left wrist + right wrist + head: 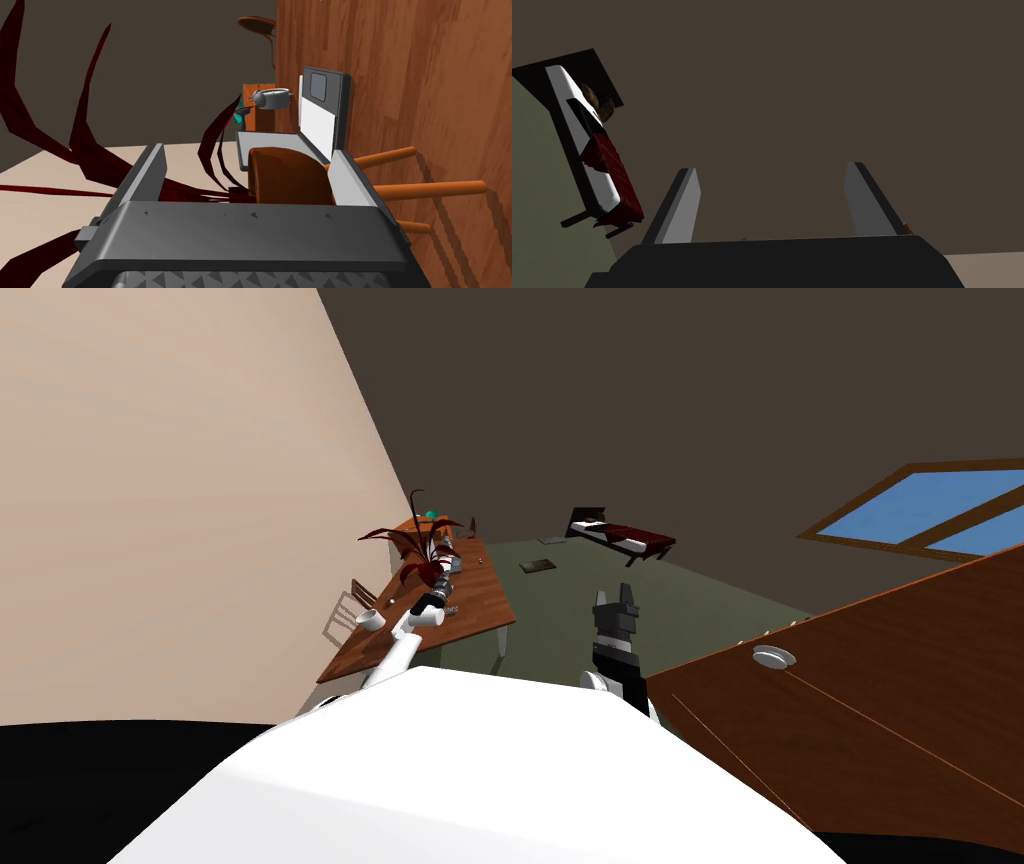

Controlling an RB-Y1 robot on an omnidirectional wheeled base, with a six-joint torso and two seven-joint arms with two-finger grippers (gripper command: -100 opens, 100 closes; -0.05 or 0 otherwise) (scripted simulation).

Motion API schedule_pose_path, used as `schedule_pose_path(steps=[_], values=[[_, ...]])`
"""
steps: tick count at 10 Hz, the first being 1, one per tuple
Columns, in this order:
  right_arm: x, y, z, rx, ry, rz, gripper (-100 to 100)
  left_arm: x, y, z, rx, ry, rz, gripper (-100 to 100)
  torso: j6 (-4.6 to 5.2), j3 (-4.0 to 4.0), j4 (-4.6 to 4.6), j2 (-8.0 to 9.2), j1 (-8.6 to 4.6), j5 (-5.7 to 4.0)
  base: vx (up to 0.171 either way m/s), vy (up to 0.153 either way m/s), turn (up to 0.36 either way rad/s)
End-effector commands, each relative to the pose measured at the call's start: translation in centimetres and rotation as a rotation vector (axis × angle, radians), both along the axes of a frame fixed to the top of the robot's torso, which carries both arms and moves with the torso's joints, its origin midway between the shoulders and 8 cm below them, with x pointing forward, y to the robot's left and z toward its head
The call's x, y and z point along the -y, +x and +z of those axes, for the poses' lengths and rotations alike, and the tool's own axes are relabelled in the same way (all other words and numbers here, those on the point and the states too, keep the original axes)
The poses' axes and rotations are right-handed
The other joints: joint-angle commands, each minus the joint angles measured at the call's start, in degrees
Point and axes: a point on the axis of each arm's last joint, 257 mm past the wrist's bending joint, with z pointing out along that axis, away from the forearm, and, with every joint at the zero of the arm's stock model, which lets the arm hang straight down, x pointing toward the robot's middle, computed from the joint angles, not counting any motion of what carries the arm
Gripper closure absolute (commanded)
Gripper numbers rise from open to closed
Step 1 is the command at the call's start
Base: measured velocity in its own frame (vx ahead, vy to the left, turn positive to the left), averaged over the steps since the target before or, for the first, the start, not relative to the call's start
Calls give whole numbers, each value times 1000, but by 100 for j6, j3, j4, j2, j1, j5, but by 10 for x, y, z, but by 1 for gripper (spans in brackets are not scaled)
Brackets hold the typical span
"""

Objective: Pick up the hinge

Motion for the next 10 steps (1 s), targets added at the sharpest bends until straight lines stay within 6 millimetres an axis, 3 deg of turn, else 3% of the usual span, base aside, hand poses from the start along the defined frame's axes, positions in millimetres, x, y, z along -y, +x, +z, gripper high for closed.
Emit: schedule_pose_path(steps=[1,2,3,5,9,10], values=[[0,0,0,0,0,0,0,-4,-1,-14,-33,-8,9,-100,0,0,0,0,0,0,-5,10,10],[0,0,0,0,0,0,0,-11,8,-19,-70,-24,17,-100,-1,-1,0,-2,-1,0,-11,13,-87],[0,0,0,0,0,0,0,-15,4,-35,-103,-30,27,-100,3,-1,0,-2,-1,-1,-14,18,-86],[0,0,0,0,0,0,0,-22,11,-41,-143,-48,37,-100,-1,-1,0,-1,-2,0,-11,10,-65],[0,0,0,0,0,0,0,-37,7,-80,-248,-82,69,-100,3,-1,0,-3,-2,-1,-10,14,-60],[0,0,0,0,0,0,0,-37,7,-80,-248,-82,69,-100,-1,-1,0,-1,-1,0,-5,9,6]])
